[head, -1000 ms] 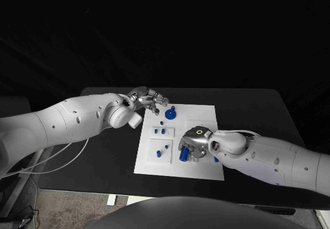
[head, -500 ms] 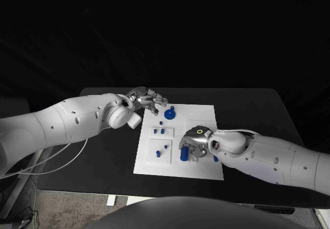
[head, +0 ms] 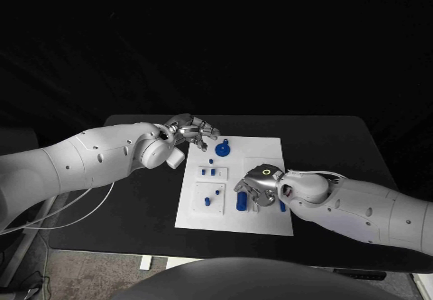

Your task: Assemble the parts on the task board

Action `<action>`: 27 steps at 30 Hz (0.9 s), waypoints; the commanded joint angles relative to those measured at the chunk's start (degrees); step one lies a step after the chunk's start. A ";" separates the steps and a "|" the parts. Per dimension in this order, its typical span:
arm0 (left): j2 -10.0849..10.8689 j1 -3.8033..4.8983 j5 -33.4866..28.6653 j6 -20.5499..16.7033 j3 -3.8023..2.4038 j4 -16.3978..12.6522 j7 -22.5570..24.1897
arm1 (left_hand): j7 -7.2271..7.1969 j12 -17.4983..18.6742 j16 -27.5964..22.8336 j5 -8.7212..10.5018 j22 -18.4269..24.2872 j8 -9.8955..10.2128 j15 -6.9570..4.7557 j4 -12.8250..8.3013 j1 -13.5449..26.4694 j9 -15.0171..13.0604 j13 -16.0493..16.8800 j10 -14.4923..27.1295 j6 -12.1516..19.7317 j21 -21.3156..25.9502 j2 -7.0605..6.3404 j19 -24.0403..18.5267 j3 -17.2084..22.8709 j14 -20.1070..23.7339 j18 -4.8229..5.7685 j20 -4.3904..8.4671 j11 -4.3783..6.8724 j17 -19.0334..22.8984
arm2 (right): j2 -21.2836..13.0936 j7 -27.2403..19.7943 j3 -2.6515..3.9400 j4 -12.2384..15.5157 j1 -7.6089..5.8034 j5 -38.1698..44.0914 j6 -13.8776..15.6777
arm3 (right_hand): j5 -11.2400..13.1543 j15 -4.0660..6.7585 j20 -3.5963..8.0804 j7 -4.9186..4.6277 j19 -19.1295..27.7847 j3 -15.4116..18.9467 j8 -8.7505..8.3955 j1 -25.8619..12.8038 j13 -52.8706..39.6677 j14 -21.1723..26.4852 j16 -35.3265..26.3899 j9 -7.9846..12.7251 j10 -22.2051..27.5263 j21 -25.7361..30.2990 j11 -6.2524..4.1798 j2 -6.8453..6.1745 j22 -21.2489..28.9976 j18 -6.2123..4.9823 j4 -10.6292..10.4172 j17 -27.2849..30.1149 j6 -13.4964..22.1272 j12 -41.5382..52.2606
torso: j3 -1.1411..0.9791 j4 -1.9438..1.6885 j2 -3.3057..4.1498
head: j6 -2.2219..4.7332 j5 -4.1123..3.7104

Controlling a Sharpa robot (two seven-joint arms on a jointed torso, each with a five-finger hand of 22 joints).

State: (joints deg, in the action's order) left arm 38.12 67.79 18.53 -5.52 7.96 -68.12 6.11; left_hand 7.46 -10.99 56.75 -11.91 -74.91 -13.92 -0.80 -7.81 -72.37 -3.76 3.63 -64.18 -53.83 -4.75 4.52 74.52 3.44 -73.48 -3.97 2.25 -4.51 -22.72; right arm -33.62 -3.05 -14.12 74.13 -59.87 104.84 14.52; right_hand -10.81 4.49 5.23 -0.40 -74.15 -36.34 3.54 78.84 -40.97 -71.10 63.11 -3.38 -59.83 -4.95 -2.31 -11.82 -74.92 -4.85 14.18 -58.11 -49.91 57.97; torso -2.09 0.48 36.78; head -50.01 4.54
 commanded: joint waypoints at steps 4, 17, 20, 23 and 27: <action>-0.01 0.06 0.22 0.78 -0.04 -0.07 0.30 | 0.01 -0.30 -0.16 0.19 -0.41 0.01 0.13 0.42 -0.07 -0.08 0.01 0.38 0.51 0.29 -0.54 -0.08 0.02 0.09 -0.71 -0.31 -0.08 0.04 | -1.54 -4.11 0.00 1.49 -0.48 -12.81 8.05 | 6.22 -0.01 -0.19 -0.15 -1.74 23.53 -0.21 -3.74 -1.58 -1.11 1.47 0.12 -0.02 1.27 -0.45 4.12 8.00 2.59 -4.93 -0.97 3.41 2.18 | 0.05 0.04 -0.01 | 0.01 -0.19; -0.04 0.06 0.25 0.80 -0.04 -0.04 0.27 | 0.01 -0.30 -0.16 0.19 -0.41 0.01 0.13 0.42 -0.07 -0.08 0.01 0.38 0.51 0.29 -0.54 -0.08 0.02 0.09 -0.71 -0.31 -0.08 0.04 | -3.77 -2.37 -0.01 2.71 -1.05 -27.93 5.60 | 0.41 -1.55 -1.50 -3.58 -4.80 41.43 2.45 -10.70 -2.23 -3.05 3.02 -12.41 -1.02 0.02 2.18 8.77 20.76 1.45 -11.86 -2.12 -15.02 3.83 | -0.07 0.08 0.01 | 0.01 -0.48; -0.05 0.06 0.25 0.81 -0.04 -0.07 0.28 | 0.01 -0.30 -0.16 0.19 -0.41 0.01 0.13 0.42 -0.07 -0.08 0.01 0.38 0.51 0.29 -0.54 -0.08 0.02 0.09 -0.71 -0.31 -0.08 0.04 | -3.84 0.04 -0.01 2.84 -1.05 -27.42 4.30 | 0.18 -0.72 -0.54 -2.13 -4.89 42.10 8.95 -11.03 -3.56 -3.22 2.39 -45.40 -0.88 -0.09 1.17 8.05 21.88 2.62 -13.30 -1.88 -9.35 4.28 | -0.06 0.05 -0.01 | 0.01 -0.54; -0.04 0.06 0.25 0.85 -0.04 -0.09 0.27 | 0.01 -0.30 -0.16 0.19 -0.41 0.01 0.13 0.42 -0.07 -0.08 0.01 0.38 0.51 0.29 -0.54 -0.08 0.02 0.09 -0.71 -0.31 -0.08 0.04 | -3.83 2.11 -0.01 2.95 -1.02 -26.50 3.52 | -0.53 -0.05 0.02 -0.52 -5.27 42.06 10.39 -11.03 -3.99 -3.86 2.63 -63.31 -1.49 -0.61 0.21 7.42 22.26 2.96 -13.74 -2.24 -11.29 4.42 | -0.06 0.02 0.03 | 0.01 -0.54; -0.06 0.06 0.25 0.88 -0.04 -0.09 0.26 | 0.01 -0.30 -0.16 0.19 -0.41 0.01 0.13 0.42 -0.07 -0.08 0.01 0.38 0.51 0.29 -0.54 -0.08 0.02 0.09 -0.71 -0.31 -0.08 0.04 | -3.73 3.90 -0.01 3.18 -0.92 -25.39 3.09 | -1.43 0.65 0.78 0.64 -5.73 42.03 10.79 -11.25 -4.87 -4.74 2.96 -73.22 -2.85 -1.14 -0.65 7.59 22.47 3.52 -14.04 -2.84 -13.54 4.80 | -0.06 0.01 0.02 | 0.01 -0.57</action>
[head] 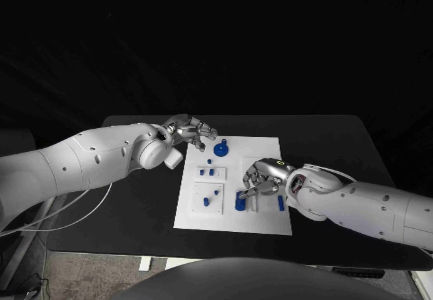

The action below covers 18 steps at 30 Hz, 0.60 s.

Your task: Assemble the parts on the task board

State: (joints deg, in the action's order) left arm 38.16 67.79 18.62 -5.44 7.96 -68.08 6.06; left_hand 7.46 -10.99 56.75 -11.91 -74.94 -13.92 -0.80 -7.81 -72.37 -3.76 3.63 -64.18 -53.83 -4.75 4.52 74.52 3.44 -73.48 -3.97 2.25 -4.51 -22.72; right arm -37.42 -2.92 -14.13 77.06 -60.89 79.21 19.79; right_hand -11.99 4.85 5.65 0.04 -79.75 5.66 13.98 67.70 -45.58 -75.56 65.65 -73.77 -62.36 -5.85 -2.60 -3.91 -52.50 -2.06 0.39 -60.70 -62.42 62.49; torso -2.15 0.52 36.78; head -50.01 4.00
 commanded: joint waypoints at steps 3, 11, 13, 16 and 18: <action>-0.13 0.06 0.15 0.83 -0.04 -0.10 0.32 | 0.01 -0.30 -0.16 0.19 -0.37 0.01 0.13 0.42 -0.07 -0.08 0.00 0.38 0.51 0.29 -0.54 -0.08 0.02 0.09 -0.71 -0.31 -0.08 0.04 | 0.25 5.29 -0.01 0.60 0.26 1.56 -2.26 | -2.12 1.26 1.31 1.53 -1.04 0.21 4.59 -0.55 -1.65 -1.95 0.51 -2.95 -3.06 -0.81 -1.44 -0.31 0.30 1.29 0.35 -0.97 -3.05 0.60 | -0.02 -0.05 0.01 | 0.01 -0.09; -0.20 0.06 0.16 0.92 -0.04 -0.07 0.29 | 0.01 -0.30 -0.16 0.19 -0.37 0.01 0.13 0.42 -0.07 -0.08 0.00 0.38 0.51 0.29 -0.54 -0.08 0.02 0.09 -0.71 -0.31 -0.08 0.04 | 0.70 9.47 -0.01 1.32 1.00 5.87 -2.65 | -5.62 2.47 2.56 3.50 -2.00 -0.54 23.31 -1.30 -4.35 -4.26 -0.61 -2.85 -6.03 -2.10 -2.91 -0.47 1.61 2.06 1.06 -3.12 0.74 -0.16 | 0.05 -0.08 0.02 | 0.01 -0.20; -0.20 0.06 0.16 0.95 -0.04 -0.07 0.27 | 0.01 -0.30 -0.16 0.19 -0.37 0.01 0.13 0.42 -0.07 -0.08 0.00 0.38 0.51 0.29 -0.54 -0.08 0.02 0.09 -0.71 -0.31 -0.08 0.04 | 0.78 10.05 -0.01 1.39 1.18 6.57 -2.90 | -5.88 2.48 2.57 3.56 -2.00 -0.64 23.75 -1.34 -4.54 -4.37 -0.72 -2.78 -6.12 -2.22 -2.93 -0.60 1.79 2.06 1.06 -3.40 0.83 -0.32 | 0.07 -0.07 0.01 | 0.01 -0.15; -0.20 0.06 0.16 1.01 -0.04 -0.06 0.24 | 0.01 -0.30 -0.16 0.19 -0.37 0.01 0.13 0.42 -0.07 -0.08 0.00 0.38 0.51 0.29 -0.54 -0.08 0.02 0.09 -0.71 -0.31 -0.08 0.04 | 0.96 10.58 0.00 1.50 1.47 7.47 -3.16 | -5.96 2.50 2.58 3.61 -1.97 -0.72 23.98 -1.29 -4.68 -4.43 -0.77 -2.80 -6.21 -2.29 -2.96 -0.64 1.88 2.06 1.09 -3.55 0.79 -0.35 | 0.06 -0.05 0.03 | 0.01 -0.12; -0.21 0.06 0.17 1.03 -0.04 -0.05 0.22 | 0.01 -0.30 -0.16 0.19 -0.37 0.01 0.13 0.42 -0.07 -0.08 0.00 0.38 0.51 0.29 -0.54 -0.08 0.02 0.09 -0.71 -0.31 -0.08 0.04 | 1.06 10.81 0.00 1.63 1.76 7.88 -3.19 | -6.00 2.51 2.59 3.63 -1.97 -0.74 24.21 -1.35 -4.77 -4.47 -0.84 -2.78 -6.26 -2.38 -2.98 -0.74 1.96 2.06 1.04 -3.68 0.84 -0.43 | 0.06 -0.07 0.03 | 0.01 -0.14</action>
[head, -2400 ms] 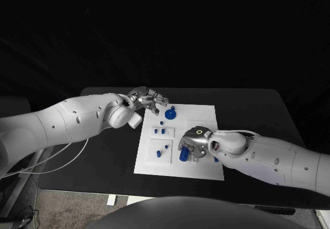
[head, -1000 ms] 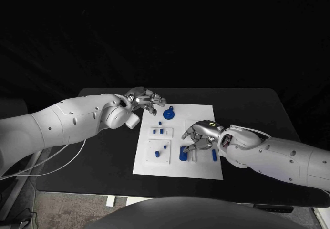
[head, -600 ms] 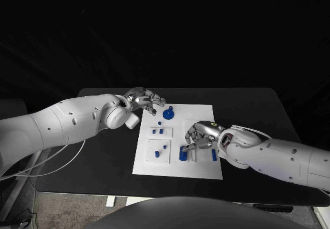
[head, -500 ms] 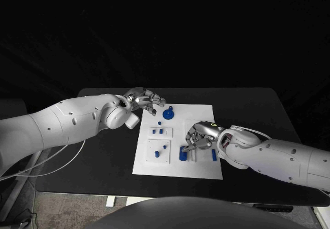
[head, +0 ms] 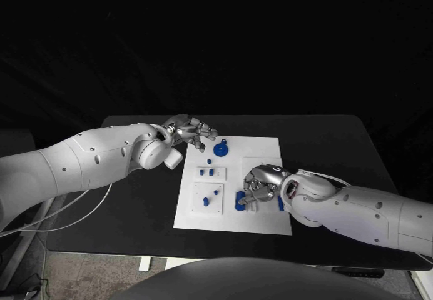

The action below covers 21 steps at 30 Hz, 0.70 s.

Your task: Assemble the parts on the task board

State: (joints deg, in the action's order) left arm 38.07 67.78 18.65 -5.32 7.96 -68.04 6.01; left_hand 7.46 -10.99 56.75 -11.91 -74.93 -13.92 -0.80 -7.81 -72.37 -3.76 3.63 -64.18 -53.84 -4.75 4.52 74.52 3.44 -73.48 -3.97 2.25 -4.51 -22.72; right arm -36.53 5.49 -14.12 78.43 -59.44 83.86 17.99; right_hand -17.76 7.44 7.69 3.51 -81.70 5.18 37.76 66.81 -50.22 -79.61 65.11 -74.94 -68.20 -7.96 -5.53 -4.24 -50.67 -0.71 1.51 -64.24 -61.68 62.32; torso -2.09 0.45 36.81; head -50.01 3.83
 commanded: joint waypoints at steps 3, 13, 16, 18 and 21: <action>-0.09 0.06 0.14 0.93 -0.03 -0.07 0.23 | 0.01 -0.30 -0.16 0.19 -0.38 0.01 0.14 0.42 -0.07 -0.08 0.00 0.38 0.51 0.29 -0.54 -0.08 0.02 0.09 -0.71 -0.31 -0.08 0.04 | 0.23 2.58 -0.01 0.34 0.62 3.60 -1.32 | -0.64 -0.05 0.58 0.20 -0.05 -0.33 0.54 -0.42 -0.35 -0.52 -0.30 -1.60 -0.57 -0.37 -0.07 -0.40 0.20 0.71 -0.10 -0.31 0.12 -0.21 | -0.05 0.03 0.02 | 0.01 0.08; -0.04 0.06 0.14 0.95 -0.03 -0.04 0.15 | 0.01 -0.30 -0.16 0.19 -0.38 0.01 0.14 0.42 -0.07 -0.08 0.00 0.38 0.51 0.29 -0.54 -0.08 0.02 0.09 -0.71 -0.31 -0.08 0.04 | 0.33 3.14 -0.01 -0.16 0.90 4.18 -1.21 | -1.04 -0.01 0.62 0.24 -0.04 -0.57 0.61 -0.22 -0.57 -0.68 -0.38 -1.59 -0.71 -0.60 -0.11 -0.07 0.38 0.71 0.18 -0.63 0.12 -0.34 | -0.03 0.02 0.03 | 0.01 0.00; -0.04 0.06 0.15 0.97 -0.03 -0.03 0.14 | 0.01 -0.30 -0.16 0.19 -0.38 0.01 0.14 0.42 -0.07 -0.08 0.00 0.38 0.51 0.29 -0.54 -0.08 0.02 0.09 -0.71 -0.31 -0.08 0.04 | 0.47 3.34 -0.01 -0.31 0.94 4.44 -1.43 | -1.00 -0.01 0.62 0.25 0.04 -0.73 0.61 -0.33 -0.76 -0.75 -0.62 -1.59 -0.81 -0.83 -0.12 0.14 0.62 0.71 0.68 -0.86 0.09 -0.52 | -0.05 0.06 0.02 | 0.01 -0.08; -0.04 0.06 0.15 0.97 -0.03 -0.04 0.13 | 0.01 -0.30 -0.16 0.19 -0.38 0.01 0.14 0.42 -0.07 -0.08 0.00 0.38 0.51 0.29 -0.54 -0.08 0.02 0.09 -0.71 -0.31 -0.08 0.04 | 0.57 3.58 -0.01 -0.45 1.00 4.63 -1.54 | -1.00 -0.01 0.62 0.25 0.07 -1.00 0.59 -0.01 -0.78 -0.74 -0.68 -1.59 -0.79 -0.86 -0.12 0.30 0.67 0.71 0.94 -0.88 0.12 -0.56 | -0.06 0.07 0.01 | 0.01 -0.11; -0.03 0.06 0.16 0.98 -0.03 -0.05 0.12 | 0.01 -0.30 -0.16 0.19 -0.38 0.01 0.14 0.42 -0.07 -0.08 0.00 0.38 0.51 0.29 -0.54 -0.08 0.02 0.09 -0.71 -0.31 -0.08 0.04 | 0.63 4.05 -0.01 -0.69 1.07 4.92 -1.23 | -0.42 0.00 0.62 0.26 0.14 -2.65 0.55 -0.23 -0.88 -0.81 -0.86 -1.59 -0.83 -1.09 -0.11 0.37 0.92 0.71 1.64 -1.03 0.12 -0.72 | -0.05 0.08 0.00 | 0.01 -0.15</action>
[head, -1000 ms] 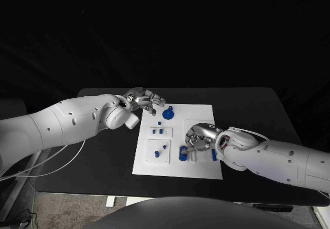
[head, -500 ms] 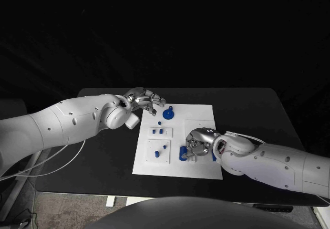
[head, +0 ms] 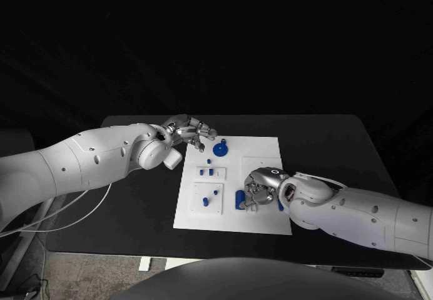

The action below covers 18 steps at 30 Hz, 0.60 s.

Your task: Assemble the parts on the task board

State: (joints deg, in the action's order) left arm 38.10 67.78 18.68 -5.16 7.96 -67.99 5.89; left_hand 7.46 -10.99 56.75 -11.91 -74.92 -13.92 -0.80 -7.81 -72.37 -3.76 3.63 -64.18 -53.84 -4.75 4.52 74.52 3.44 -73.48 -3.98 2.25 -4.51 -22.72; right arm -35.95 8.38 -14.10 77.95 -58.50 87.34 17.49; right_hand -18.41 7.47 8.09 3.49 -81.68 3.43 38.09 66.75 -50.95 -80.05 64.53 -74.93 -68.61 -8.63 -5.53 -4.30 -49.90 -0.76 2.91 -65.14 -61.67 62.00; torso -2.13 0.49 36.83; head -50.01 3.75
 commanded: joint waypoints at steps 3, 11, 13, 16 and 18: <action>-0.05 0.06 0.13 0.83 -0.03 -0.11 0.24 | 0.01 -0.30 -0.16 0.19 -0.39 0.01 0.13 0.42 -0.08 -0.08 0.01 0.38 0.51 0.29 -0.54 -0.08 0.02 0.09 -0.71 -0.31 -0.08 0.04 | 0.04 1.53 -0.02 -0.48 0.17 1.55 -0.45 | 1.17 0.00 0.25 0.28 0.14 -2.01 0.23 -0.02 -0.21 -0.48 -0.26 -1.60 -0.52 -0.53 -0.15 0.79 0.27 0.76 0.70 -0.24 0.07 -0.42 | -0.01 0.04 -0.03 | 0.01 -0.12; -0.05 0.06 0.15 0.87 -0.02 -0.11 0.19 | 0.01 -0.28 -0.16 0.18 -0.41 0.01 0.14 0.40 -0.07 -0.08 0.00 0.39 0.53 0.30 -0.51 -0.11 0.06 0.12 -0.70 -0.31 -0.09 0.06 | 0.13 1.09 -0.02 -1.09 0.20 0.73 -2.70 | 1.86 -0.05 0.22 0.20 0.45 -6.17 0.12 -0.83 -0.44 -0.42 -0.57 -1.60 -0.42 -1.09 -0.10 0.06 0.74 0.76 1.98 -0.48 0.22 -0.64 | 0.00 0.00 -0.02 | 0.01 -0.27; -0.05 0.06 0.16 0.88 -0.02 -0.11 0.19 | 0.01 -0.28 -0.16 0.18 -0.41 0.01 0.14 0.40 -0.07 -0.08 0.00 0.39 0.53 0.30 -0.51 -0.11 0.06 0.12 -0.70 -0.31 -0.09 0.06 | 0.19 0.64 -0.02 -1.10 0.20 0.36 -3.91 | 1.73 -0.08 0.19 0.15 0.54 -6.10 0.07 -0.95 -0.41 -0.36 -0.62 -1.60 -0.29 -1.08 -0.05 -0.12 0.78 0.76 1.95 -0.47 0.30 -0.71 | 0.03 0.00 -0.04 | 0.01 -0.26; -0.05 0.06 0.17 0.93 -0.02 -0.11 0.18 | 0.01 -0.28 -0.16 0.18 -0.41 0.01 0.14 0.40 -0.07 -0.08 0.00 0.39 0.53 0.30 -0.51 -0.11 0.06 0.12 -0.70 -0.31 -0.09 0.06 | 0.33 -0.16 -0.02 -1.16 0.21 -0.38 -5.97 | 1.56 -0.19 0.09 0.06 0.76 -5.47 -0.06 -1.11 -0.43 -0.17 -0.74 -1.60 0.02 -1.06 0.05 -0.26 0.90 0.76 1.88 -0.43 0.46 -0.78 | 0.04 -0.04 -0.02 | 0.01 -0.34; -0.05 0.06 0.17 0.97 -0.02 -0.12 0.17 | 0.01 -0.28 -0.16 0.18 -0.41 0.01 0.14 0.40 -0.07 -0.08 0.00 0.39 0.53 0.30 -0.51 -0.11 0.06 0.12 -0.70 -0.31 -0.09 0.06 | 0.43 -0.53 -0.02 -1.24 0.24 -0.77 -6.95 | 1.36 -0.27 0.04 -0.03 0.86 -4.29 -0.24 -1.02 -0.43 -0.02 -0.80 -1.59 0.27 -1.15 0.08 0.10 1.05 0.76 1.66 -0.42 0.54 -0.84 | 0.05 -0.05 -0.02 | 0.01 -0.38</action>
State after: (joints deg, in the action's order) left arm 38.12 67.78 18.72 -5.06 7.97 -68.00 5.81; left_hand 7.46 -10.99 56.75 -11.91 -74.91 -13.92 -0.80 -7.81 -72.37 -3.76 3.63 -64.18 -53.84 -4.75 4.52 74.52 3.44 -73.48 -3.97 2.25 -4.51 -22.72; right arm -35.62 8.84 -14.11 76.72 -58.31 87.34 14.43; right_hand -16.87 7.46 8.08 3.48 -81.06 -1.11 38.09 65.89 -51.34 -80.05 64.07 -74.92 -68.59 -9.42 -5.52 -4.36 -48.90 -0.78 4.64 -65.55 -61.67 61.33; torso -2.09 0.48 36.80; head -50.00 3.41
